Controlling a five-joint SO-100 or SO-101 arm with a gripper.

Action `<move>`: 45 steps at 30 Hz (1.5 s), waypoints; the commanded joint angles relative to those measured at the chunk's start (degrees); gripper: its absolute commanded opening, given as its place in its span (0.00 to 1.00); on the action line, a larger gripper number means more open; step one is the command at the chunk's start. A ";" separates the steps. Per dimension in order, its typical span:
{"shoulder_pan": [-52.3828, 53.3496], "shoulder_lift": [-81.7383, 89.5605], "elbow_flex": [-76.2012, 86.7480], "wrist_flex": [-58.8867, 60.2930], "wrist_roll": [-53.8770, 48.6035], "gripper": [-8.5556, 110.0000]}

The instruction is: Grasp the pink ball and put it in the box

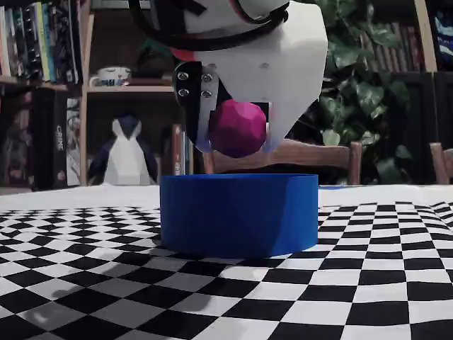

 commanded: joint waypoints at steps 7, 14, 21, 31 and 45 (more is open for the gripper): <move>-0.62 -2.99 -6.15 -0.53 -0.44 0.07; -0.62 -5.80 -8.96 -0.44 -0.44 0.07; -0.44 -7.56 -10.46 -0.44 -0.44 0.07; -0.26 -9.40 -12.30 -0.44 -0.44 0.07; -0.26 -10.28 -13.62 -0.35 -0.44 0.07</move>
